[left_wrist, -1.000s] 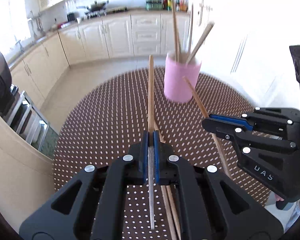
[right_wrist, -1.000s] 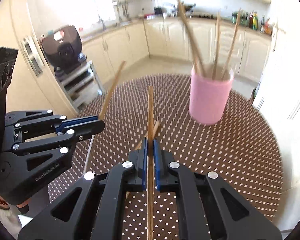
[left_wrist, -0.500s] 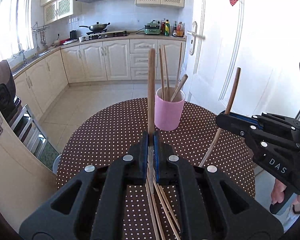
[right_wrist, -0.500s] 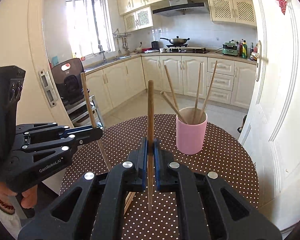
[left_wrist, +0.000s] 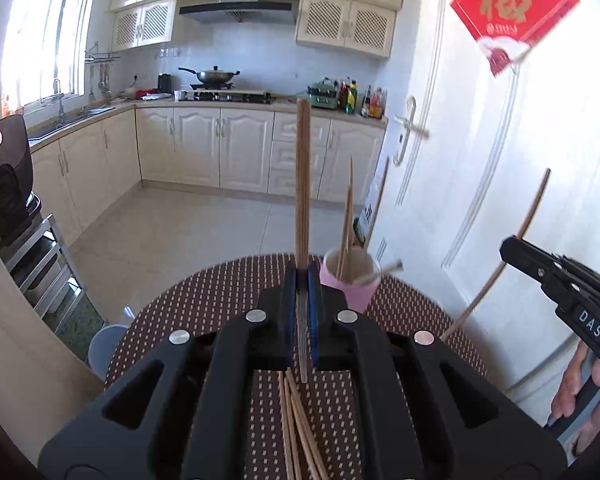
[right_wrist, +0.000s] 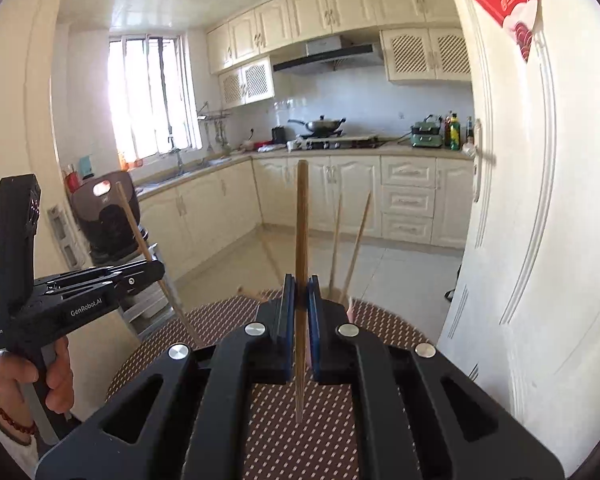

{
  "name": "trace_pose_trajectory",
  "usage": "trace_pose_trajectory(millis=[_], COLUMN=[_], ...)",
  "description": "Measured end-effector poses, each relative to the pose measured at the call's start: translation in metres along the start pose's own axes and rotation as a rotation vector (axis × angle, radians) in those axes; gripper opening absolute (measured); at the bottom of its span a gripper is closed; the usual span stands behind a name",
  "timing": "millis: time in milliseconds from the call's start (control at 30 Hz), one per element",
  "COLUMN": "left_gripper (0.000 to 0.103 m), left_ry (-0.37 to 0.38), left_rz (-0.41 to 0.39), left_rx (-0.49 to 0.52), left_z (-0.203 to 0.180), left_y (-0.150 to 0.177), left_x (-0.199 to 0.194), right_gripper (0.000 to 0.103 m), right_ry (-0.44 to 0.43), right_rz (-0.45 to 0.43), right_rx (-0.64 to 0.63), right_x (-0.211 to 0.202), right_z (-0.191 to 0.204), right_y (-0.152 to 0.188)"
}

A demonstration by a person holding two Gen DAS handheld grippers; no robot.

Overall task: Organize utensils
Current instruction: 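Lift the left chopstick upright over the pink cup while the right tool does too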

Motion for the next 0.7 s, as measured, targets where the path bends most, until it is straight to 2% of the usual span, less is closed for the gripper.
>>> trace_pose_trajectory(millis=[167, 333, 567, 700], left_gripper=[0.006, 0.006, 0.006, 0.006], left_ry=[-0.035, -0.086, -0.068, -0.022], left_rz=[-0.093, -0.120, -0.134, -0.147], left_rx=[-0.046, -0.039, -0.056, -0.108], left_z=[0.011, 0.020, 0.019, 0.017], left_y=[-0.034, -0.057, -0.074, -0.082], left_x=[0.006, 0.022, 0.049, 0.059], right_gripper=[0.005, 0.005, 0.005, 0.005], right_ry=[0.014, 0.043, 0.049, 0.049], right_rz=[-0.085, -0.156, -0.209, -0.213], right_rx=[-0.013, -0.056, -0.037, -0.019], right_x=[0.003, 0.012, 0.035, 0.050], right_z=[-0.002, -0.001, -0.010, -0.017], right_y=[-0.028, -0.045, -0.050, -0.052])
Point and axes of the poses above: each gripper's, at about its wrist camera, not at the fingertips, and x roughly the way its jaws point, z to its left, y to its underside, the point moved 8 cm from there along x, roughly the way its jaws point, and after that the axes turned 7 degrees about x, right-handed, at the moved point
